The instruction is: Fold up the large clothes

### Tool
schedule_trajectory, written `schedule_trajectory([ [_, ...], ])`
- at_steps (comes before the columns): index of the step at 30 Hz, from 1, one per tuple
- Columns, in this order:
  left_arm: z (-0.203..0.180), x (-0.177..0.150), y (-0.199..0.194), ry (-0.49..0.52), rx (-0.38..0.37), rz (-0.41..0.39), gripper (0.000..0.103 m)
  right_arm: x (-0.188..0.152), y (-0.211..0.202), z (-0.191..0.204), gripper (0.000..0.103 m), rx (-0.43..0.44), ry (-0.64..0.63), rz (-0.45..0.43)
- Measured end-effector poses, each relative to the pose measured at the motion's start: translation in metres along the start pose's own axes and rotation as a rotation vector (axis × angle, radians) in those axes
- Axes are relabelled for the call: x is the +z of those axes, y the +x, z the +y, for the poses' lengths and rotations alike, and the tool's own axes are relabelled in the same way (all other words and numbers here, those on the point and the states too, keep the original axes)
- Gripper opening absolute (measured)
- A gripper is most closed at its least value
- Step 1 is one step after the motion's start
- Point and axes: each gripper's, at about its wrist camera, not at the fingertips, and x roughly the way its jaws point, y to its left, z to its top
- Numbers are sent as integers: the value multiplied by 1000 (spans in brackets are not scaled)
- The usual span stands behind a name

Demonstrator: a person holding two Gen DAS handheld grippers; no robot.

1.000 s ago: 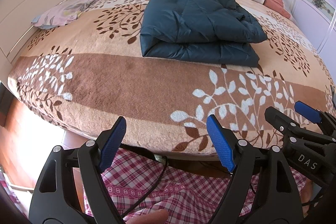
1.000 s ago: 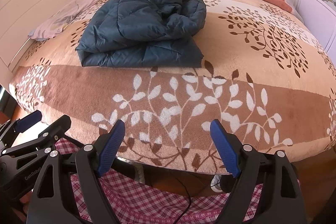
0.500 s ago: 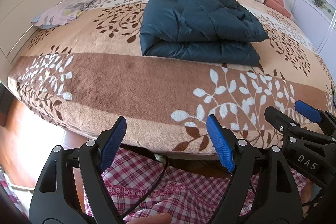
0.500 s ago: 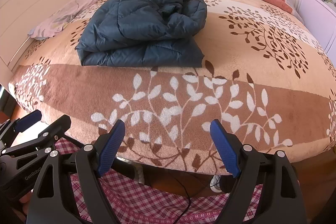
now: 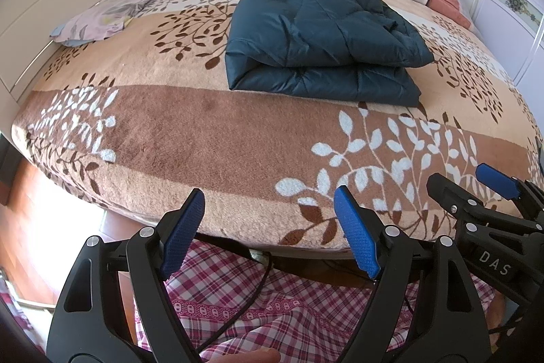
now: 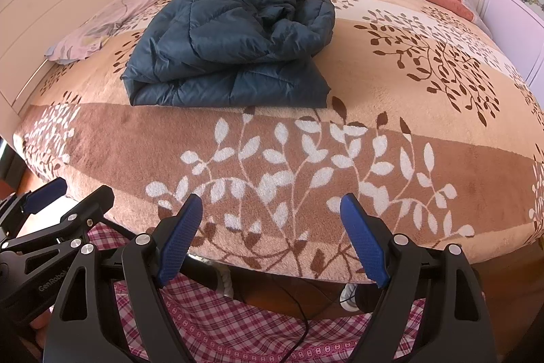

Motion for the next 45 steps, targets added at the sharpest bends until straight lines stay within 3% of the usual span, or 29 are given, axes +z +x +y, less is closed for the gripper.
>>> schedule_trajectory([
  [45,1,0,12,-2,-2,38,78,-3,13,-8,81,4,-16,35],
])
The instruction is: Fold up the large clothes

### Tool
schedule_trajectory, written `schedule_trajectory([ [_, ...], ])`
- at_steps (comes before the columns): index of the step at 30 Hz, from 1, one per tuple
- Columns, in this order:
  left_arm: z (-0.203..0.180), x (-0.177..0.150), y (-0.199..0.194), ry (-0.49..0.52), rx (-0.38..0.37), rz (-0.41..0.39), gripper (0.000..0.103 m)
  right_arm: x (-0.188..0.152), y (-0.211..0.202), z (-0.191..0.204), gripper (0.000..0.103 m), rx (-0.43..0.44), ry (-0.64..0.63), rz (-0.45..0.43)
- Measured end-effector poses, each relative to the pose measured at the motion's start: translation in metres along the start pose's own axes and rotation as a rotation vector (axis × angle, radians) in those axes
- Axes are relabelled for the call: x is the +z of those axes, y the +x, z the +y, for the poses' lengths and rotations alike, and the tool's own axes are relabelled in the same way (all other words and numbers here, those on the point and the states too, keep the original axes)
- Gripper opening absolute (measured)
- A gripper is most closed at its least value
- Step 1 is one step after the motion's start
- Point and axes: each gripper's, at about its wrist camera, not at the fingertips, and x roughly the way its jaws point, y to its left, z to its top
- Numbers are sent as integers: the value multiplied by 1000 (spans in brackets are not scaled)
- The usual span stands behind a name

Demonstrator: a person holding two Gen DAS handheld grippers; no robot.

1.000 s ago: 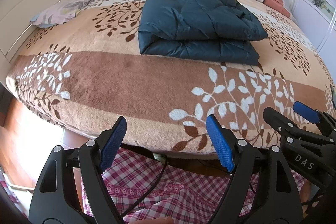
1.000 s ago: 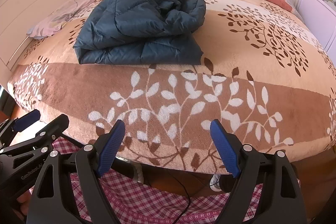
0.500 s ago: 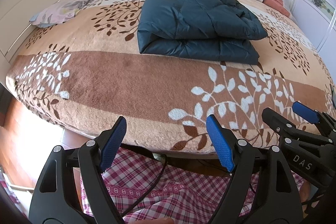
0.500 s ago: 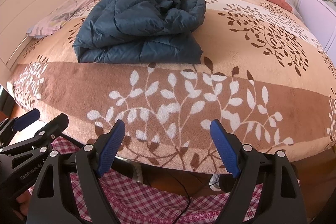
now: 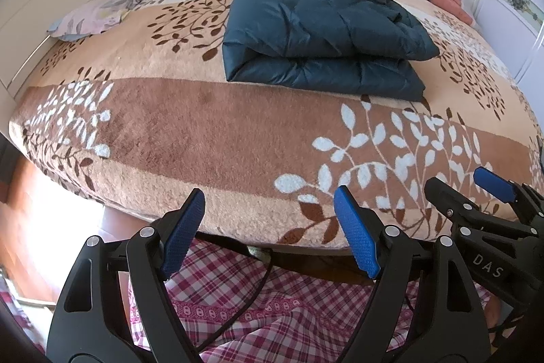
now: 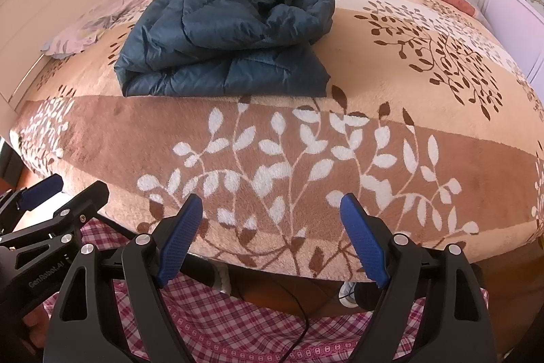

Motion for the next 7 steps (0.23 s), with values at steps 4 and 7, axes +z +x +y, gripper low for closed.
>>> schedule_trajectory([
  [4,0,1,5,1,-3,15,78,0,4,-1,81,1,-1,10],
  [7,0,1,7,3,-1,22,78,0,8,-3,81,2,-1,19],
])
